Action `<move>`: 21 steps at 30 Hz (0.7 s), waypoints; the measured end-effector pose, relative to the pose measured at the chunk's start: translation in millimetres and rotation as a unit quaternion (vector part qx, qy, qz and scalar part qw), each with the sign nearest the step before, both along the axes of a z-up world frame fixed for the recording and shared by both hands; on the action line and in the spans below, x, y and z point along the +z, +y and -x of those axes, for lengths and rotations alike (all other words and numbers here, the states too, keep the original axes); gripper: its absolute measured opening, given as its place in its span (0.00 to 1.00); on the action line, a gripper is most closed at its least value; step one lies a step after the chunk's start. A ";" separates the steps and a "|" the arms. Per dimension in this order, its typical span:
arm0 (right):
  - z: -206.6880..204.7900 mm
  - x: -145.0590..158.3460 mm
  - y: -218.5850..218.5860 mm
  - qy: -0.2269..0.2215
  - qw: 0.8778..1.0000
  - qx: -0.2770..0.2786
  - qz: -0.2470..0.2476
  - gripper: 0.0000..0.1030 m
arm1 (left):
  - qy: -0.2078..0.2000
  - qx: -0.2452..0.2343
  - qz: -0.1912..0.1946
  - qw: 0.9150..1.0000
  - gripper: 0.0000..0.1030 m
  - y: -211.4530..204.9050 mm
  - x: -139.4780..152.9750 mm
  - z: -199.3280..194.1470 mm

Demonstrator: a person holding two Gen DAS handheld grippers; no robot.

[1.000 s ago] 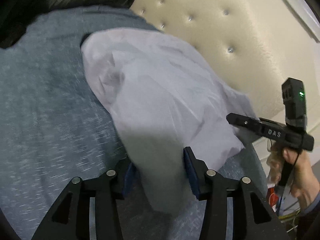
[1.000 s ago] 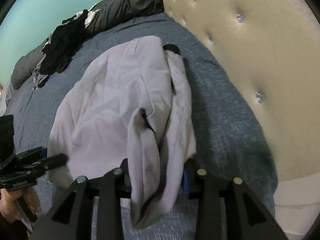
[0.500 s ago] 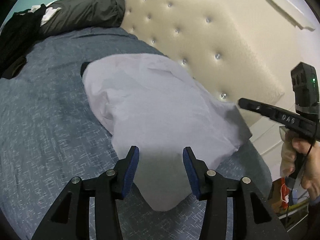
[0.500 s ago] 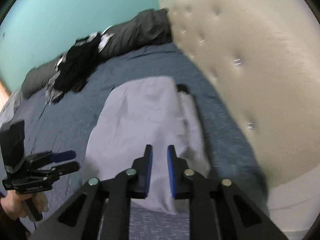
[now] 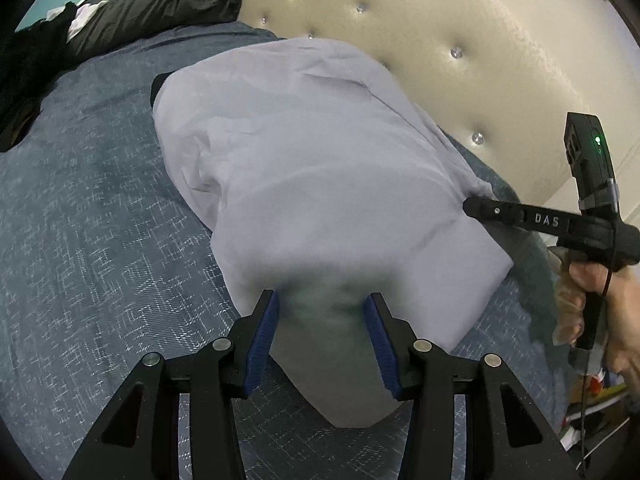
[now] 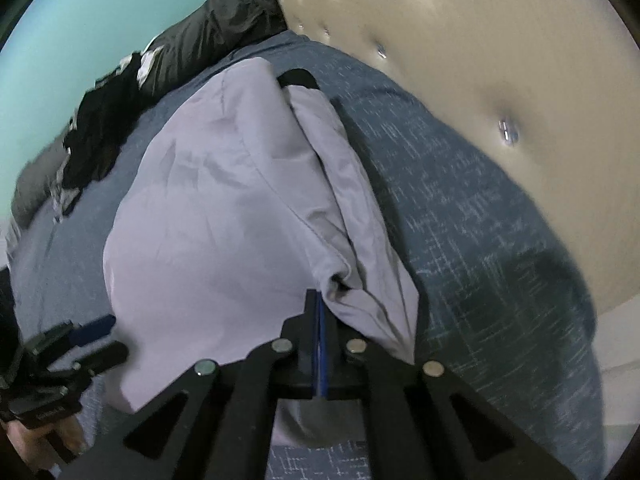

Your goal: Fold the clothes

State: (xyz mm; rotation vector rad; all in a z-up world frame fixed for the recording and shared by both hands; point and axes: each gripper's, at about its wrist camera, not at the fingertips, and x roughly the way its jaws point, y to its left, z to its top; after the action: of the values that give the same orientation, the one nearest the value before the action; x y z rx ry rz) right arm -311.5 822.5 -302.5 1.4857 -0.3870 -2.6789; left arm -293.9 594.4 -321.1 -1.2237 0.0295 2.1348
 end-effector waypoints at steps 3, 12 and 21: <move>-9.7 9.7 -1.8 0.007 1.000 -0.015 0.003 0.00 | -0.004 0.004 0.003 1.000 0.48 -2.1 9.5 -0.4; -49.2 67.6 -12.6 0.063 0.997 -0.042 -0.023 0.00 | 0.012 0.017 -0.013 1.000 0.48 -27.1 51.5 -17.9; -94.6 117.1 -37.6 0.109 0.992 -0.065 -0.016 0.00 | 0.043 0.015 -0.024 0.999 0.48 -50.7 111.9 -50.3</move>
State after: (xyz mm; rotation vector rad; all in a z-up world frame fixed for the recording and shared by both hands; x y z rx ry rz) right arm -217.0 784.9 -185.3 1.1950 -0.4420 -2.9241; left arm -243.6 543.7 -209.2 -1.1112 -0.0031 2.2004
